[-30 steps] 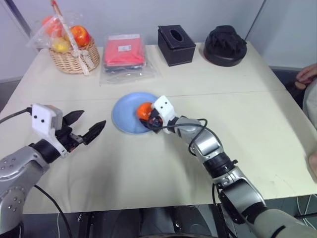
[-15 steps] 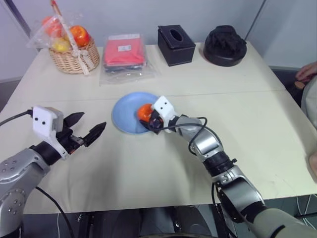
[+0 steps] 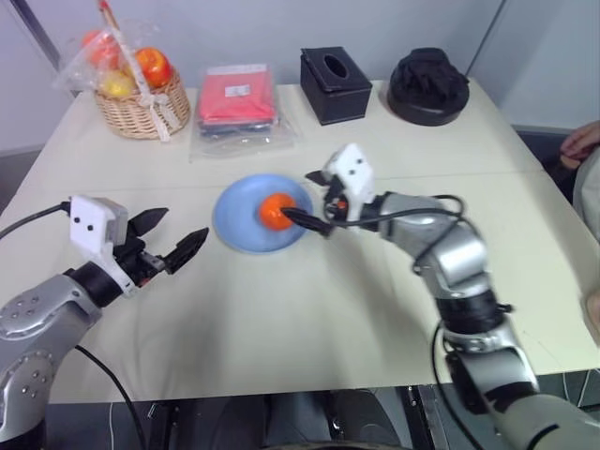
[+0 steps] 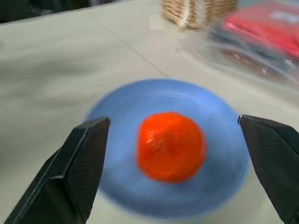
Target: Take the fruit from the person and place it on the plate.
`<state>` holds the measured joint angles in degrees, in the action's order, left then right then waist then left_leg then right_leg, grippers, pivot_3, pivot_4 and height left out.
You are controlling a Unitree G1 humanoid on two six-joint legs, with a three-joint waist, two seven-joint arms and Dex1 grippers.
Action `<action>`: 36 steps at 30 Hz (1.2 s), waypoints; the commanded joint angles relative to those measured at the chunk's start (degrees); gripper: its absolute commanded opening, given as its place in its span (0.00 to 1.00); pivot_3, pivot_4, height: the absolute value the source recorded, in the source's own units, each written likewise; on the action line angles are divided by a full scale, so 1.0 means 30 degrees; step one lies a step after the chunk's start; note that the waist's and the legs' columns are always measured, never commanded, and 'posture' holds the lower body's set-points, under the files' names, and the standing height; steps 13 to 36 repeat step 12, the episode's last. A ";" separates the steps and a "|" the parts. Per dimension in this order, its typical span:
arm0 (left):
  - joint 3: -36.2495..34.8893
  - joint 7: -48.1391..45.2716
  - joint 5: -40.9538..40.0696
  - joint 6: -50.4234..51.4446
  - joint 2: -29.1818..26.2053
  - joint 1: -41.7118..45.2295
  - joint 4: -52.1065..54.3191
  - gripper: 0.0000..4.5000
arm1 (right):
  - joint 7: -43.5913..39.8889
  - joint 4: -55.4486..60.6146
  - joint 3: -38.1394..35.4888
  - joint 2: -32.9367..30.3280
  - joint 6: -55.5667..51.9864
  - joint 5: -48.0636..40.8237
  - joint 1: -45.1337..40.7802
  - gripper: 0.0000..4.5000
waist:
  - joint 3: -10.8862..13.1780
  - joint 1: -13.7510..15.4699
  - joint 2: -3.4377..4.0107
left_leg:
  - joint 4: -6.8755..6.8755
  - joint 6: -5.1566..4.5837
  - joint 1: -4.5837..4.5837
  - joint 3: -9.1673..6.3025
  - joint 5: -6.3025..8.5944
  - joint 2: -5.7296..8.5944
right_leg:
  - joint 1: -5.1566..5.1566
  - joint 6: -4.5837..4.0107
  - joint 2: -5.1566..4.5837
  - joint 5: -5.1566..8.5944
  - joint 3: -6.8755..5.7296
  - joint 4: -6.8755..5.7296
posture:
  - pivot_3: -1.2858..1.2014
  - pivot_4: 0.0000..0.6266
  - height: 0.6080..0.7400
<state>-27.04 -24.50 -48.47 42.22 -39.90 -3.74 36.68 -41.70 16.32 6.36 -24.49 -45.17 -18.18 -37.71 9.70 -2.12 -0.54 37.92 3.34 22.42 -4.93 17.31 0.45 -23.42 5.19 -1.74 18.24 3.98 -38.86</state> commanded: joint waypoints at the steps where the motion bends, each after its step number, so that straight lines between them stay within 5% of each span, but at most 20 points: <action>1: -0.0324 -0.0460 -0.0198 -0.0149 -0.0375 -0.0117 0.0322 1.00 | -0.2134 0.2578 -0.2466 -0.2690 -0.0493 -0.2148 0.0911 1.00 | 0.0000 0.0027 -0.0001 | 0.0000 -0.0003 -0.0001 -0.0006 0.0002 0.0003 | 0.0020 0.0000 -0.0006 0.0000 -0.0008 0.0018 | 0.52 0.24 1.00; 11: -0.0105 -0.1252 -0.0212 -0.0102 -0.0741 0.0036 0.0169 1.00 | -0.4124 0.2862 -0.4468 -0.7118 0.0270 -0.3433 0.3243 1.00 | 0.0006 -0.0097 -0.0001 | -0.0013 -0.0008 -0.0022 0.0008 0.0004 -0.0021 | 0.0037 0.0001 0.0026 0.0000 -0.0004 0.0036 | 0.52 0.24 1.00; 36: -0.0059 -0.1272 -0.0220 -0.0087 -0.0753 0.0102 0.0153 1.00 | -0.4055 0.2788 -0.4463 -0.7151 0.0377 -0.3472 0.3335 1.00 | 0.0006 -0.0097 -0.0001 | -0.0012 -0.0008 -0.0021 0.0009 0.0004 -0.0021 | 0.0038 0.0000 0.0024 0.0000 -0.0004 0.0036 | 0.52 0.24 1.00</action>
